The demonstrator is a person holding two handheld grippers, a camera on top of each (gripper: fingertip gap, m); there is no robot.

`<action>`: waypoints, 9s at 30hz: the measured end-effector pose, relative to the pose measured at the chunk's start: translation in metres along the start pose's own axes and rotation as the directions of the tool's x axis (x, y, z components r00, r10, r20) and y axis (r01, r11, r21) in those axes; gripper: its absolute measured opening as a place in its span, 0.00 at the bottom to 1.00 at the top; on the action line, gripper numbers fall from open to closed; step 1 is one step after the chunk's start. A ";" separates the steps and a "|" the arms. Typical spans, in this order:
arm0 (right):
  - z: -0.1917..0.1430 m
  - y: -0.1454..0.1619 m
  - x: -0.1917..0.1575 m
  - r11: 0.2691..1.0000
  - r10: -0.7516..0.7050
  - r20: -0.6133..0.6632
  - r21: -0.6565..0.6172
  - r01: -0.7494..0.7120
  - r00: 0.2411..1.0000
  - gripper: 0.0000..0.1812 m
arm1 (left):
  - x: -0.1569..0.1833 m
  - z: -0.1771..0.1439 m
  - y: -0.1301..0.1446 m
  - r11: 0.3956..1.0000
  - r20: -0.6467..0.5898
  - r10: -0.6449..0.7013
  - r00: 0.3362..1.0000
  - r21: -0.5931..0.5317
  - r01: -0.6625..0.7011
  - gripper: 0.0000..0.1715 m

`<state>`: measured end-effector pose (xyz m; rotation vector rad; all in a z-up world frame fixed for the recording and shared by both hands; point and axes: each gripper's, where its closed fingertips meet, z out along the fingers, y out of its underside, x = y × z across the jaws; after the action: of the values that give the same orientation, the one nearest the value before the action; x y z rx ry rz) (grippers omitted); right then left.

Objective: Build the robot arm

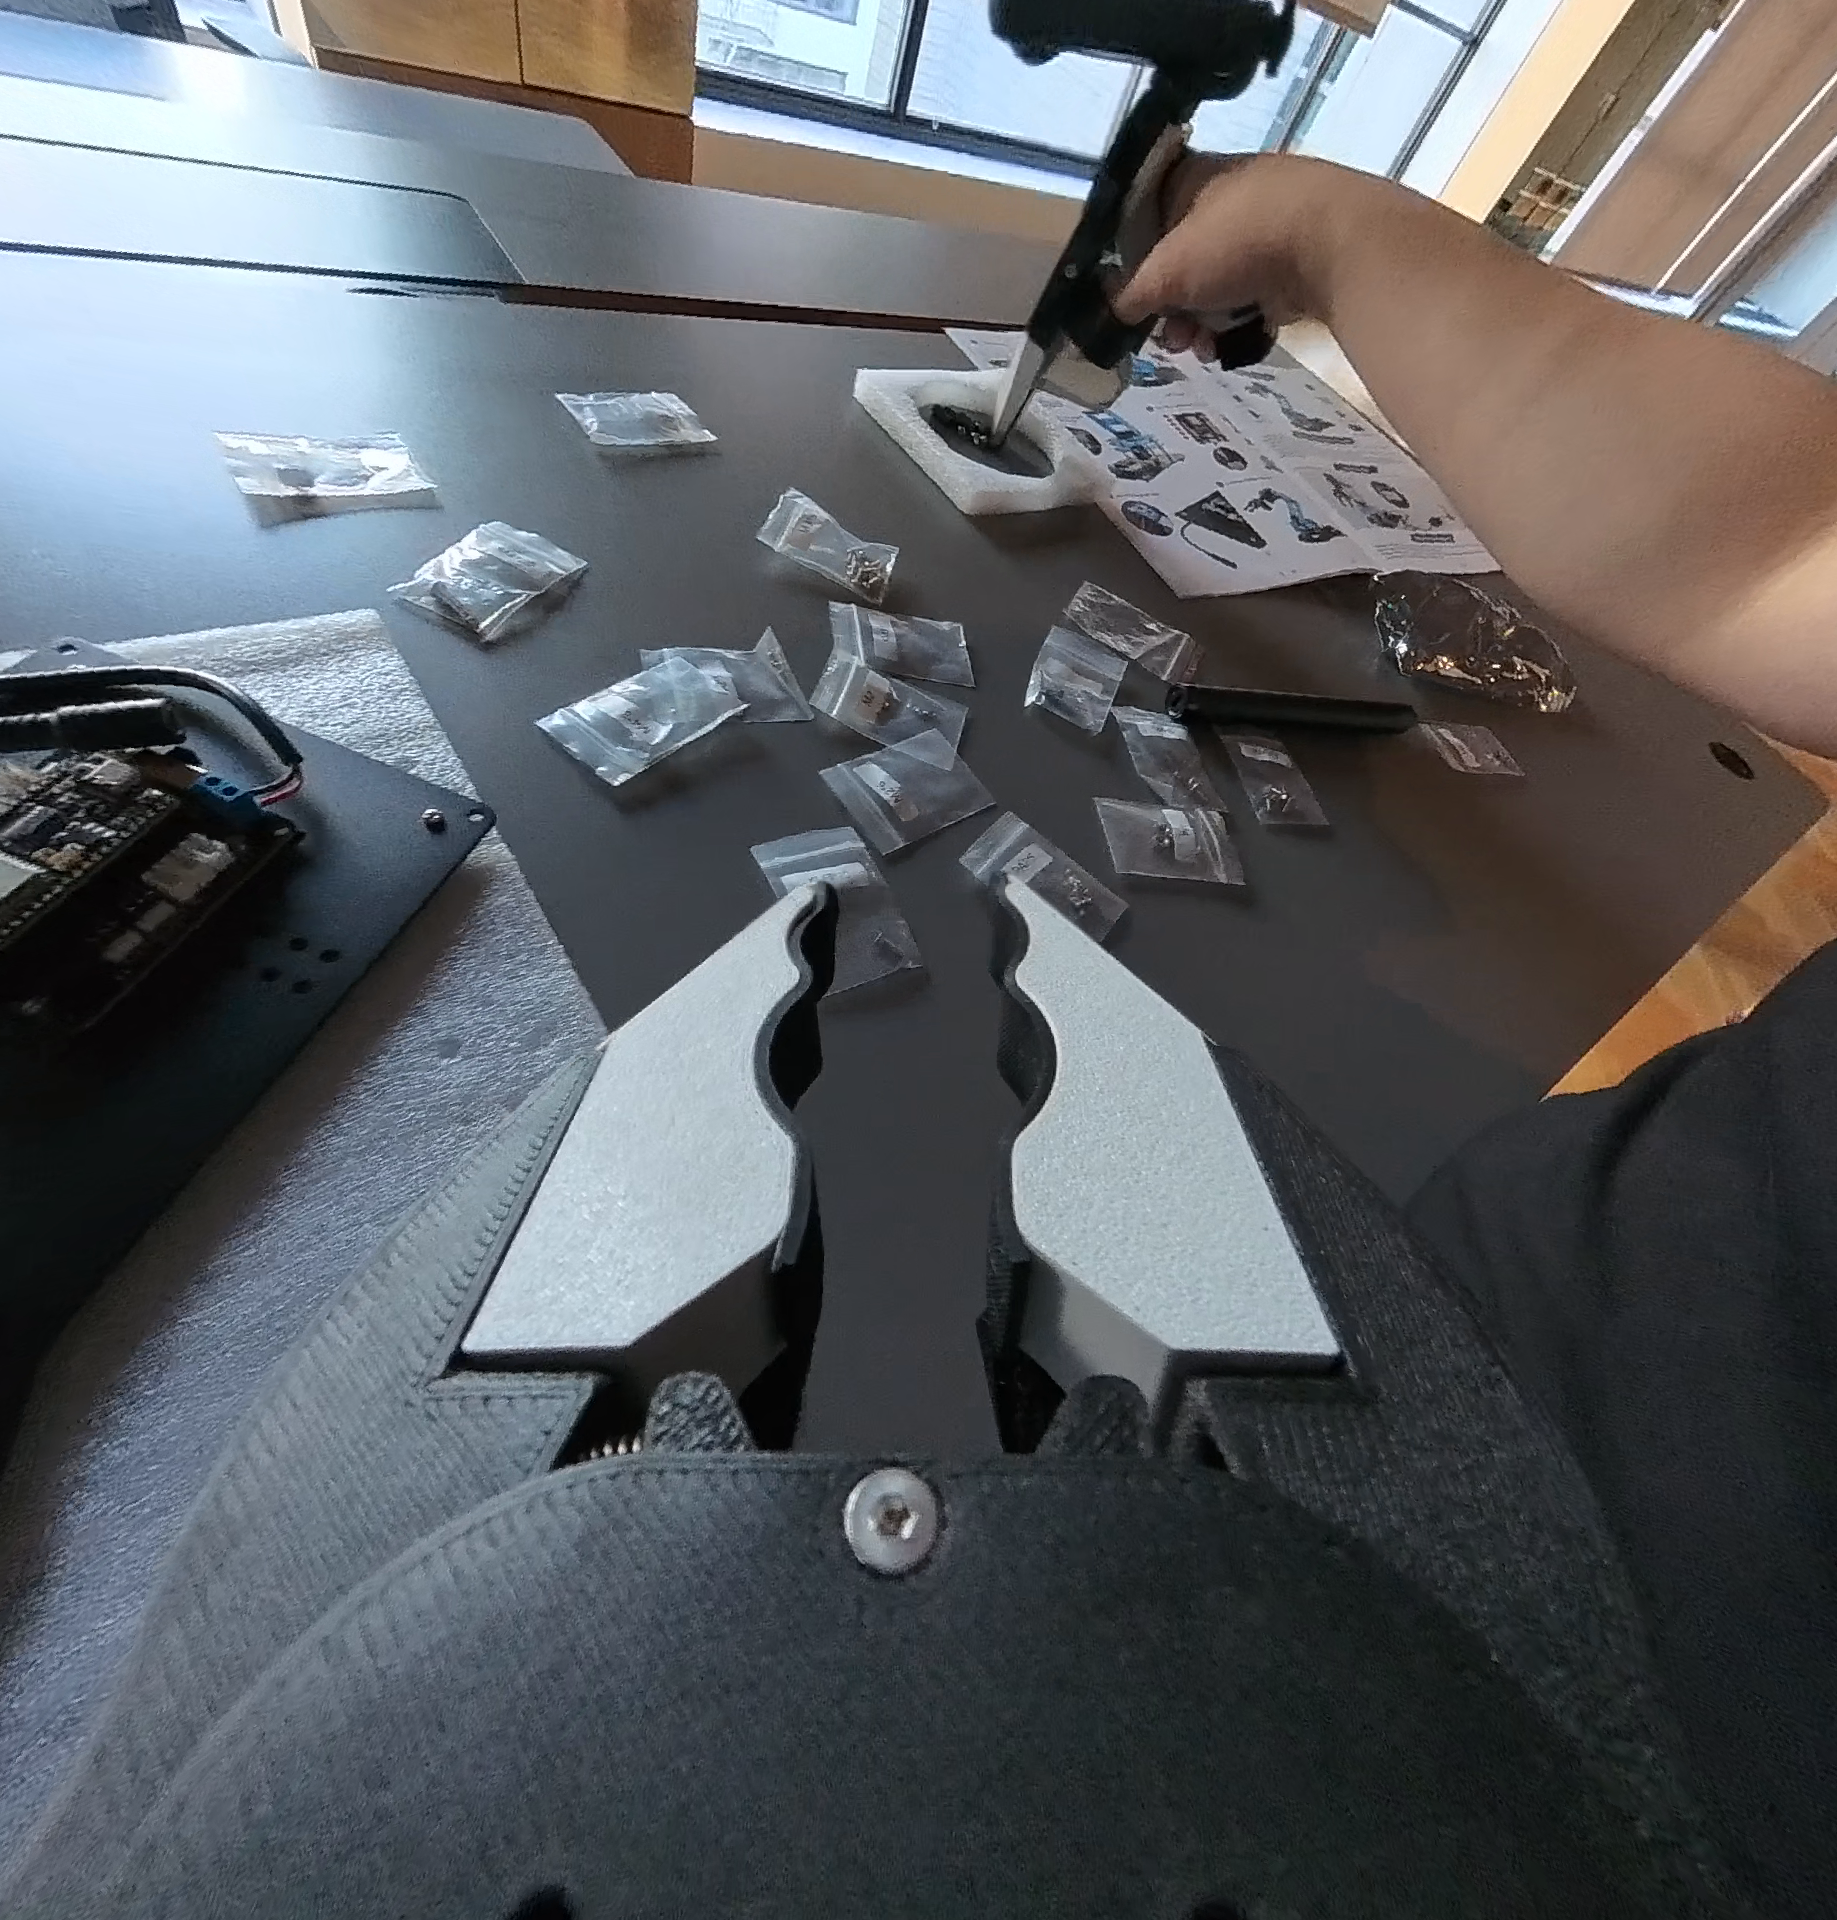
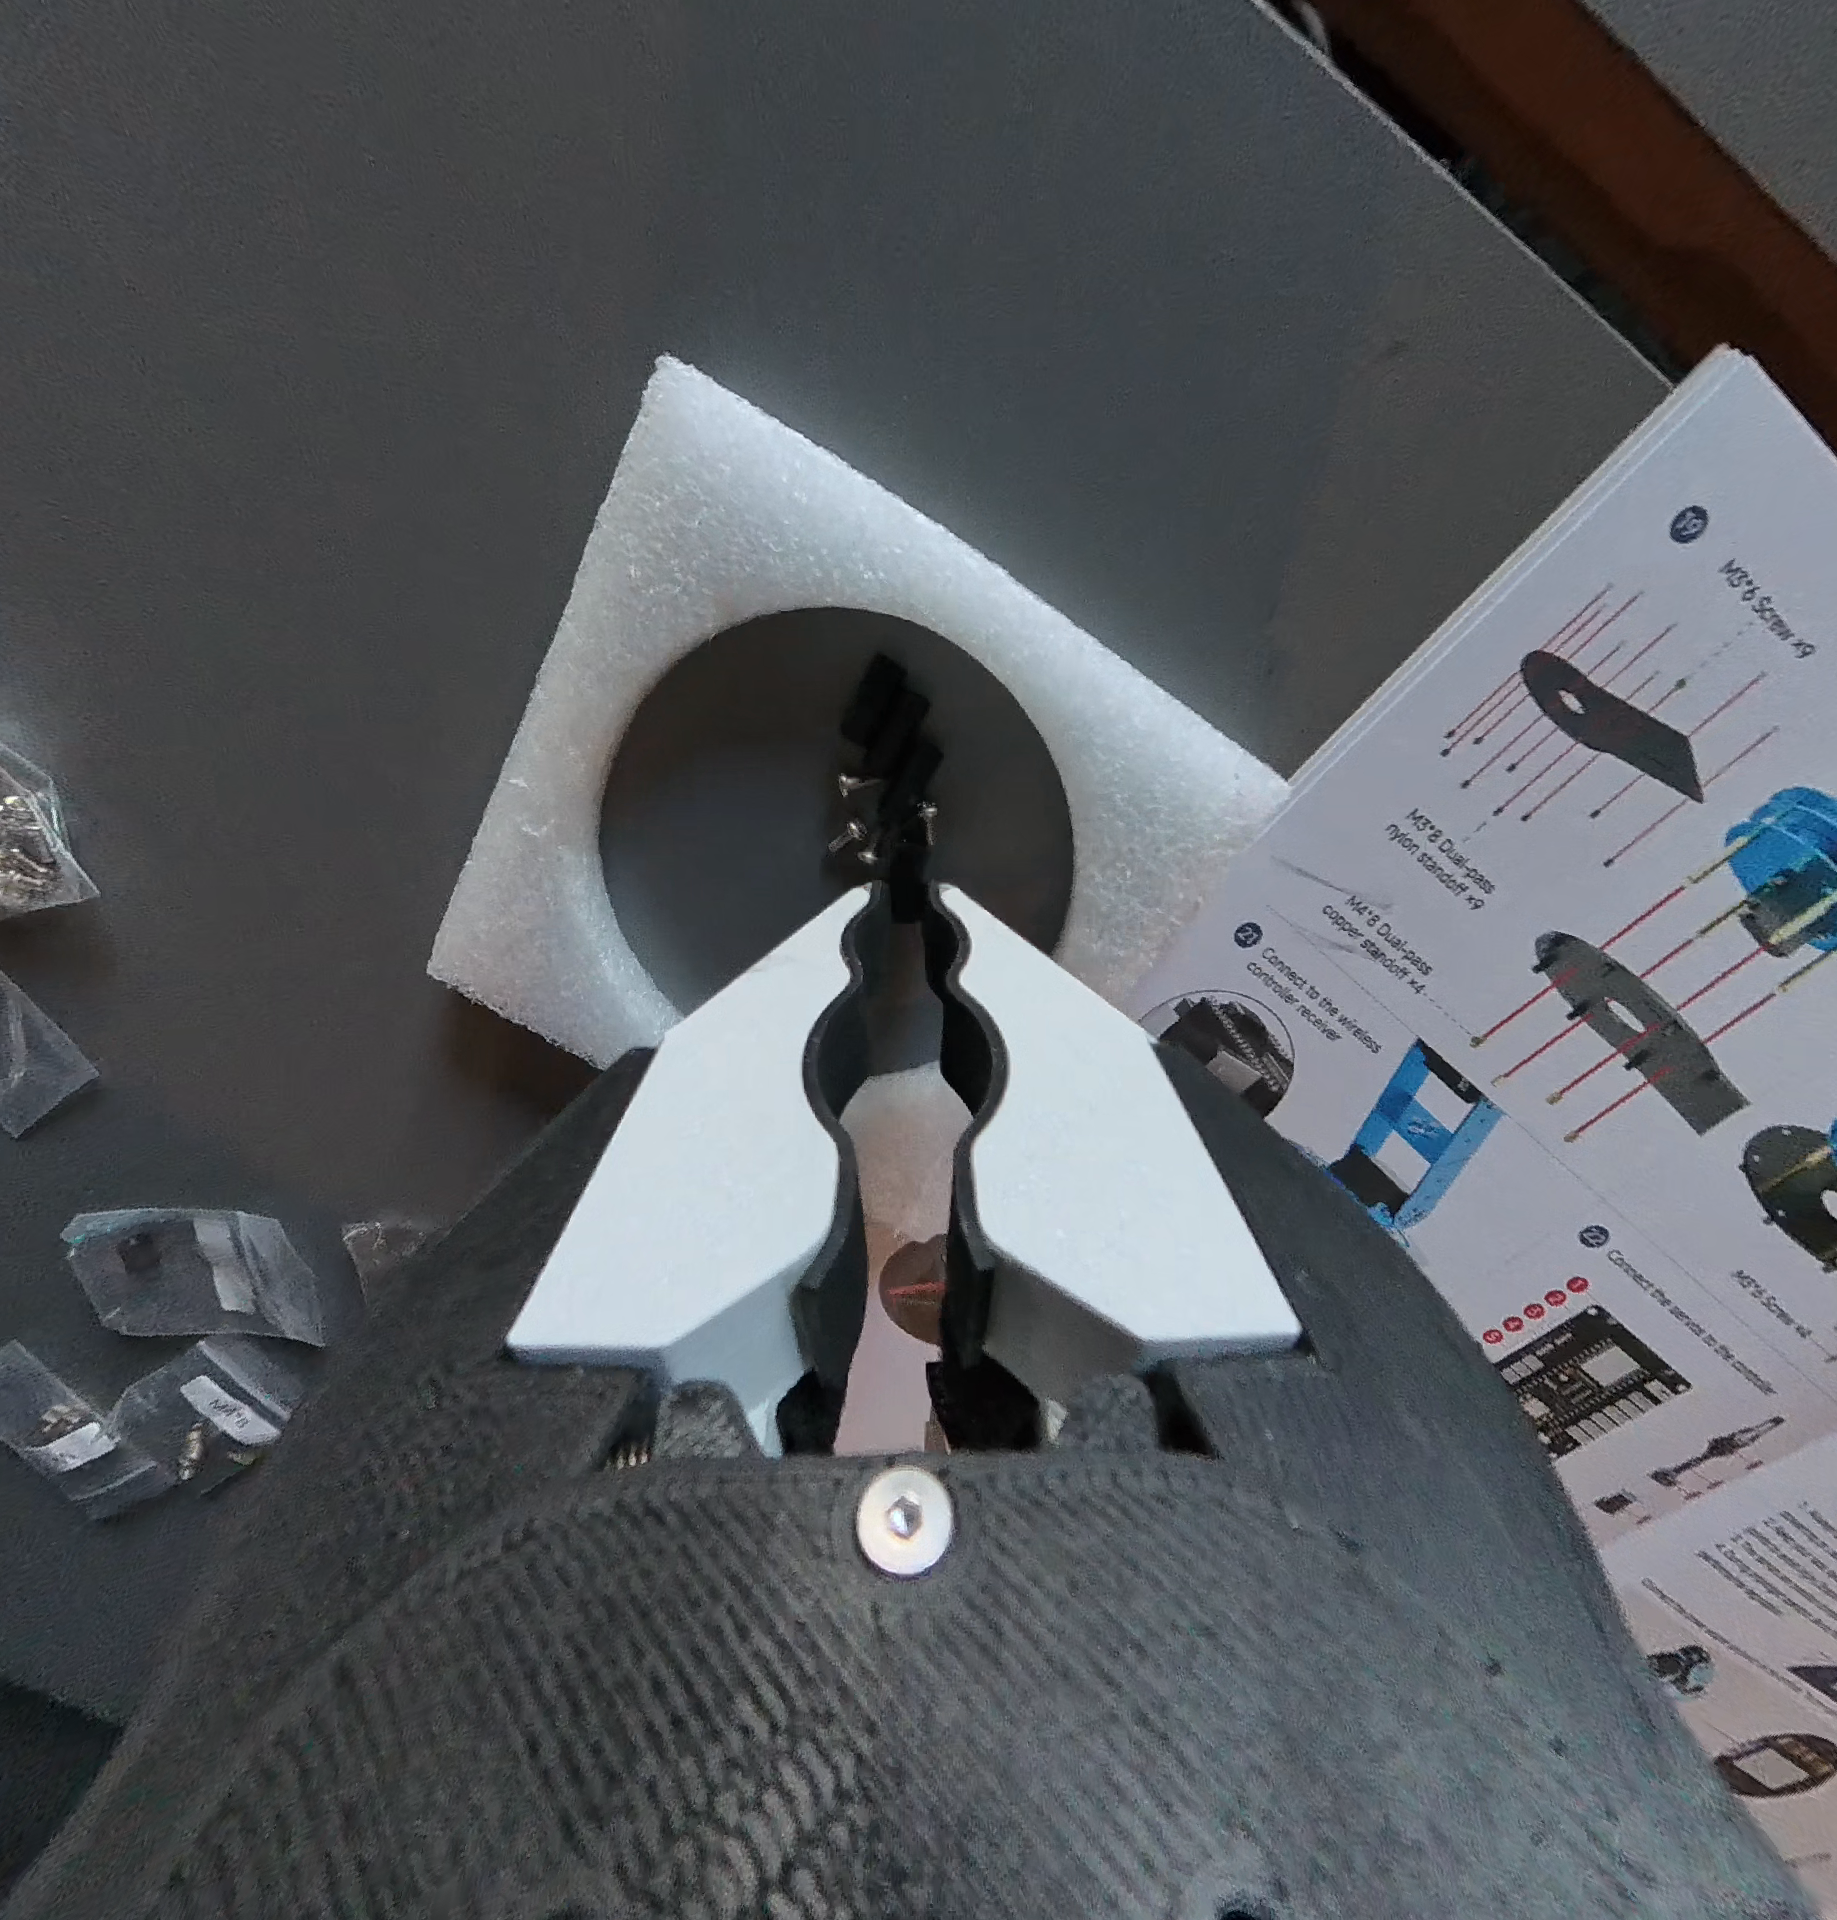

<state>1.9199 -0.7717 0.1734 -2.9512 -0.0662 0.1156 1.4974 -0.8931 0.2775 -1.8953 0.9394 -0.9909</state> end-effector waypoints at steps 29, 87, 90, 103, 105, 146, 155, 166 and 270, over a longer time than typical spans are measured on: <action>-0.033 -0.004 -0.481 0.480 -0.787 0.303 0.848 0.225 0.537 0.02 | -0.086 -0.046 0.004 0.881 0.050 -0.335 0.941 0.372 0.293 0.11; -0.050 0.032 -0.493 0.384 -0.740 0.191 0.907 0.171 0.645 0.02 | -0.076 -0.028 0.006 0.821 -0.105 -0.409 0.907 0.392 0.415 0.07; -0.053 0.035 -0.495 0.377 -0.752 0.197 0.912 0.165 0.629 0.02 | -0.075 -0.025 0.008 0.832 -0.094 -0.402 0.911 0.378 0.406 0.07; -0.045 0.041 -0.493 0.451 -0.755 0.276 0.877 0.164 0.595 0.02 | -0.073 -0.019 0.014 0.926 0.040 -0.265 0.963 0.290 0.243 0.02; -0.043 0.041 -0.491 0.459 -0.755 0.278 0.871 0.176 0.594 0.02 | -0.073 -0.017 0.015 0.941 0.077 -0.234 0.969 0.267 0.207 0.02; -0.071 0.035 -0.497 0.302 -0.803 0.180 0.945 0.127 0.569 0.02 | -0.072 -0.034 -0.010 0.751 -0.195 -0.479 0.856 0.414 0.515 0.02; -0.069 0.042 -0.496 0.328 -0.807 0.215 0.938 0.114 0.550 0.02 | -0.069 -0.037 -0.003 0.654 -0.310 -0.542 0.781 0.428 0.624 0.02; -0.021 0.010 -0.475 0.489 -0.796 0.197 0.767 0.416 0.572 0.02 | -0.104 -0.080 0.008 0.764 -0.060 -0.426 0.903 0.511 0.395 0.05; 0.004 -0.014 -0.457 0.727 -0.320 0.028 0.648 0.227 0.947 0.02 | -0.356 -0.260 -0.109 0.868 -0.019 0.058 0.998 0.495 -0.041 0.09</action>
<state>1.4639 -0.7804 0.2056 -2.2083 -0.4016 0.2461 1.1469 -0.6185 0.3699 -1.4184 0.6645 -1.1114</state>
